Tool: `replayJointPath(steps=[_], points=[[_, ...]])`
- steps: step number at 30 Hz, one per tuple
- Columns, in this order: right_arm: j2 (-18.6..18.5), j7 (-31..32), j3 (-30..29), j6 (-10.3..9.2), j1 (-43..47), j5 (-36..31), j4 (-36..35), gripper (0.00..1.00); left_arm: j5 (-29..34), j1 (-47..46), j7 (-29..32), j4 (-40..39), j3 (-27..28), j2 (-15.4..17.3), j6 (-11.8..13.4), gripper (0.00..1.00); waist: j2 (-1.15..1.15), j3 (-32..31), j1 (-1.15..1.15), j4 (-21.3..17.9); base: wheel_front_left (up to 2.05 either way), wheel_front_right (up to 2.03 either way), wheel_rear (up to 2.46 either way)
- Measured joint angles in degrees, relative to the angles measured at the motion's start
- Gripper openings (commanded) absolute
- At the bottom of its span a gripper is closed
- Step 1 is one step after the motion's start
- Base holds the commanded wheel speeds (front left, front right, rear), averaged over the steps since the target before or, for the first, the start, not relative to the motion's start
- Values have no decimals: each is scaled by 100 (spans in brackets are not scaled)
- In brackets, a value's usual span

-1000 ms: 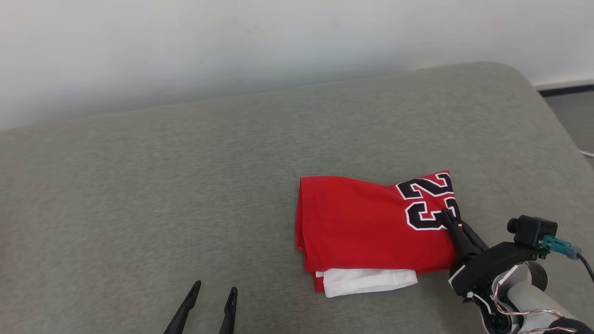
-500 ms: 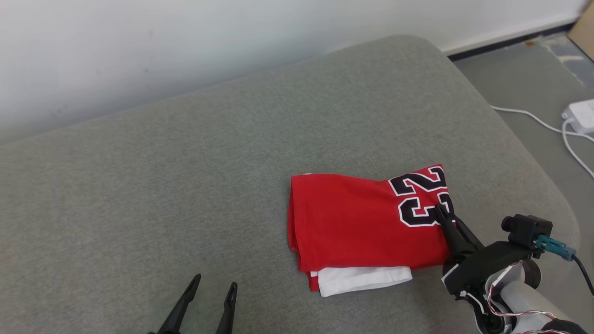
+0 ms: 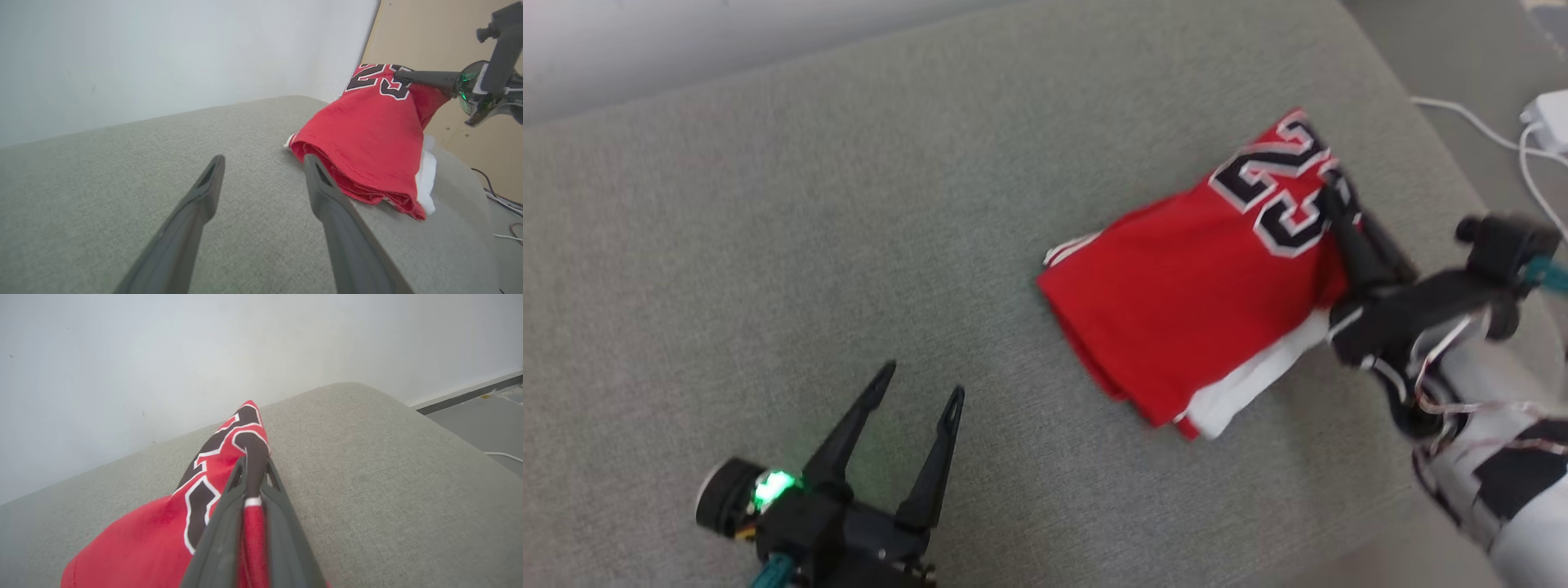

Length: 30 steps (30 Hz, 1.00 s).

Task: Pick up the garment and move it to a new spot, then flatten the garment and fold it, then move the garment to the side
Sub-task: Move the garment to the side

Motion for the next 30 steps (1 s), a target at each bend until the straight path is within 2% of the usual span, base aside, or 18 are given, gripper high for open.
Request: replayJointPath(steps=[9,15,25,30], points=[[-669,0,-146,0,-1043,63,153,0,91,-589,321,-732,-191,52,-77,100,0,815,0,269,0,0,0],[-1336,-1,-522,0,-1382,183,366,0,148,-795,637,-1323,-287,80,-93,100,0,1297,0,431,0,0,0],[-1719,0,-761,0,-1603,34,521,0,252,-1062,935,-1767,-337,192,-107,100,0,1859,0,525,0,0,0],[-1986,0,-1062,0,-1641,-23,642,0,282,-1079,1010,-1866,-357,264,-107,100,0,1991,0,520,0,0,0]])
